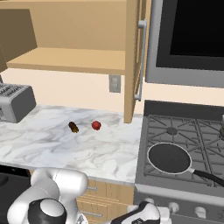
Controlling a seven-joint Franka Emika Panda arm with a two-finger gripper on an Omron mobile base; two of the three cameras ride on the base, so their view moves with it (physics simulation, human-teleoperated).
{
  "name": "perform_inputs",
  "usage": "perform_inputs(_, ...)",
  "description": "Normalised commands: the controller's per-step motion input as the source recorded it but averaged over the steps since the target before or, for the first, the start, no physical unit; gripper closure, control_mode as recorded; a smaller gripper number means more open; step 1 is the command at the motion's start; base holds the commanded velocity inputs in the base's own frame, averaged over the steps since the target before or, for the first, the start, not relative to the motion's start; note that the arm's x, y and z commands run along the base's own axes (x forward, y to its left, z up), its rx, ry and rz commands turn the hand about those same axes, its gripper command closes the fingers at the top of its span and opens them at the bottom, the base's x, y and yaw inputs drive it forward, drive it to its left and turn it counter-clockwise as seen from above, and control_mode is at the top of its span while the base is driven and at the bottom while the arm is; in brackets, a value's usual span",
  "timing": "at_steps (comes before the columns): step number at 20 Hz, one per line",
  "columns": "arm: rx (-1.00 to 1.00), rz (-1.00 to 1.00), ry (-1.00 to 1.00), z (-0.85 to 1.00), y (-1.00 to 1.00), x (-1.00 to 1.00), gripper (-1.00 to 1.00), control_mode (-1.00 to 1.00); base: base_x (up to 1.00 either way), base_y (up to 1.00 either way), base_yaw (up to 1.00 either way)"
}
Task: Pick the pan from the cabinet and place it on the stove. Then turn on the stove burner for the pan.
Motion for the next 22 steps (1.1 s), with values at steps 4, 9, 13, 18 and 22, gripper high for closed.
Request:
perform_inputs(4, 0.0, 0.0, 0.0, -0.14, -0.02, 0.03, -1.0, -1.0, 0.0, 0.0, 0.0)
perform_inputs(9, 0.0, 0.0, 0.0, -0.06, -0.03, 0.03, -1.0, -1.0, 0.0, 0.0, 0.0)
perform_inputs(13, 0.0, 0.0, 0.0, -0.07, -0.01, 0.05, -1.0, -1.0, 0.0, 0.0, 0.0)
perform_inputs(18, 0.0, 0.0, 0.0, -0.09, 0.0, 0.08, -1.0, -1.0, 0.0, 0.0, 0.0)
perform_inputs(22, 0.0, 0.0, 0.0, -0.05, 0.0, 0.08, -1.0, -1.0, 0.0, 0.0, 0.0)
